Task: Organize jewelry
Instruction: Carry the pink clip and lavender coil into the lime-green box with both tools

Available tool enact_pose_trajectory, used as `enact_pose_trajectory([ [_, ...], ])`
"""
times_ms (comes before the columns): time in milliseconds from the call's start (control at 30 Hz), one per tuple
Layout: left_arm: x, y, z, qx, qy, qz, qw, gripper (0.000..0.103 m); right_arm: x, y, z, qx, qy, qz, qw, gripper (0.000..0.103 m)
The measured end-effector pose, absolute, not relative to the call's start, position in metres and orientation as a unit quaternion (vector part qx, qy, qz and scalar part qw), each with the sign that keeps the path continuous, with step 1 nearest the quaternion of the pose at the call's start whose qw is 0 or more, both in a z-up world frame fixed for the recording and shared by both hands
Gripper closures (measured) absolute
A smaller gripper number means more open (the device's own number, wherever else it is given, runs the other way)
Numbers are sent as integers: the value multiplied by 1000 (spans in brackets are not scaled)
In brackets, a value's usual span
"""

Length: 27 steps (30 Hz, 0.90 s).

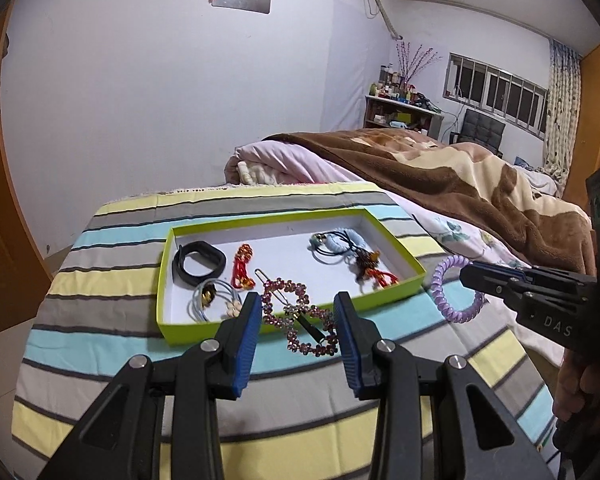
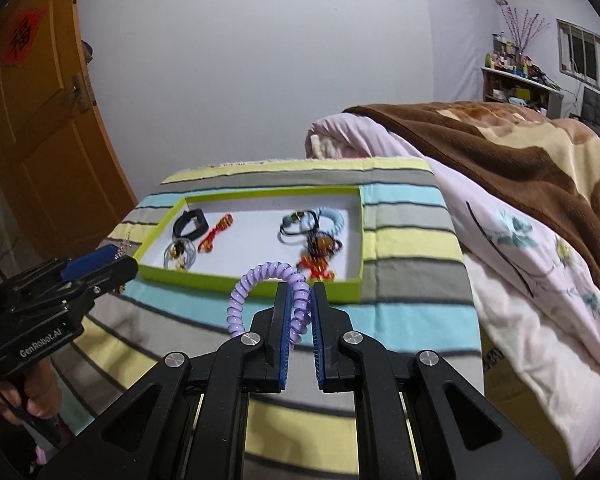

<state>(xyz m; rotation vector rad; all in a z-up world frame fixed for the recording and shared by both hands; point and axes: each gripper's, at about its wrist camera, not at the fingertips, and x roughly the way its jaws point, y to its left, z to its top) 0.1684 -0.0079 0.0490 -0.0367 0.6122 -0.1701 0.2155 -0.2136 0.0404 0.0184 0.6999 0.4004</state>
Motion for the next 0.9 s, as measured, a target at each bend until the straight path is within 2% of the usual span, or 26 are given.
enact_pose_trajectory([
  [400, 222, -2, 38, -16, 295, -75, 952, 64, 272, -189, 22, -6, 356, 193, 914, 93],
  [900, 262, -7, -9, -19, 368, -86, 926, 64, 310, -169, -18, -25, 400, 198, 894, 93],
])
